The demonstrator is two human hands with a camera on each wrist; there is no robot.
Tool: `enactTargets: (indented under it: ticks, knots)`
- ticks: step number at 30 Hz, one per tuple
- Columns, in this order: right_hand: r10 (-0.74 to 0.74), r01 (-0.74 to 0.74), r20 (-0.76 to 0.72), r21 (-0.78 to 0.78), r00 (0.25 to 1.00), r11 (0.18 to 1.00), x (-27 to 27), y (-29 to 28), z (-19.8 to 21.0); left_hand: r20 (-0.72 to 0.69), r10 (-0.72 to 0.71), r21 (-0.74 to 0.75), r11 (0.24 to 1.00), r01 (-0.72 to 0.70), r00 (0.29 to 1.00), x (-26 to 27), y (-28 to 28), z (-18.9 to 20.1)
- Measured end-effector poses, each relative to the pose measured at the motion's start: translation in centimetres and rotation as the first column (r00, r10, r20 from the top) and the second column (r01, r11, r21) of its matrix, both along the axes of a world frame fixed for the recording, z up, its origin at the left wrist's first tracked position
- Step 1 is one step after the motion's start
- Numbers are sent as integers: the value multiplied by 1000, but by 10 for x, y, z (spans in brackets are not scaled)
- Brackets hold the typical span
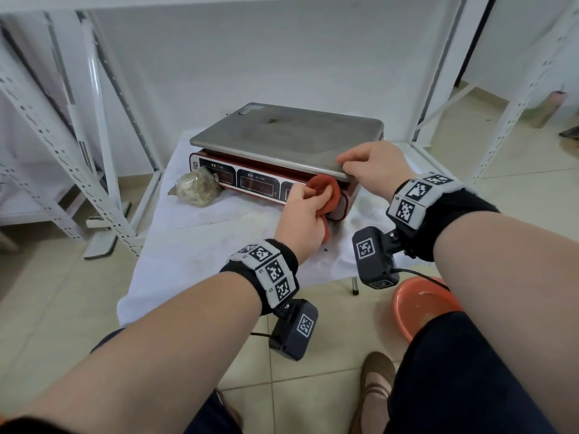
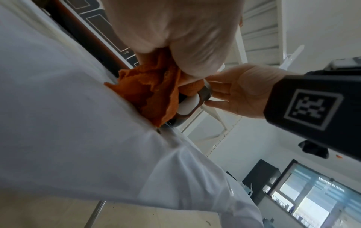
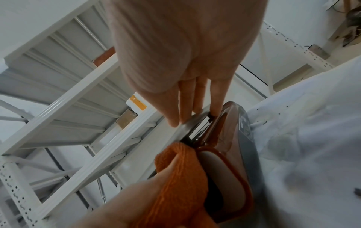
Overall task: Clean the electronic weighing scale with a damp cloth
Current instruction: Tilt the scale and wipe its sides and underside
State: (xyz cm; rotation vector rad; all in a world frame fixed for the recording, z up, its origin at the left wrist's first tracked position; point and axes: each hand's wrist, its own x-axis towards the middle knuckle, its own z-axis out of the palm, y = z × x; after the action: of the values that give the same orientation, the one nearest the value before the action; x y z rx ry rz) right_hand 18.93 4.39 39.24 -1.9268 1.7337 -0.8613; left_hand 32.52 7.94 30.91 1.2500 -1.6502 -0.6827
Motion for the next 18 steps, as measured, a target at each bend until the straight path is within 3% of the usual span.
enactTargets:
  ticks: [2,5,7,9,11,15,18]
  knots:
    - [12,-12,10,-22,1000,1000,-1,7,-1,-10,-23,-7,1000,23,1000,-3,3,4]
    - [28,-31,-40,-86,999,996,-2,19,1,190,-157,96,985,141,969,-11,9,9]
    - [44,-51,-74,-90,996,995,-2,26,3,271,-114,18,993,113,956,-10,12,15]
    - [82,-87,-101,-45,991,995,-3,32,5,249,-110,18,994,109,962,-3,19,27]
    - [148,-144,-107,49,983,988,-2,36,5,106,-162,159,977,144,981,-1,22,38]
    - [287,-282,3,202,958,938,9,42,6,-45,-44,177,983,51,998,12,27,59]
    - [332,-316,-38,226,942,921,15,44,12,-182,38,230,973,5,983,21,27,70]
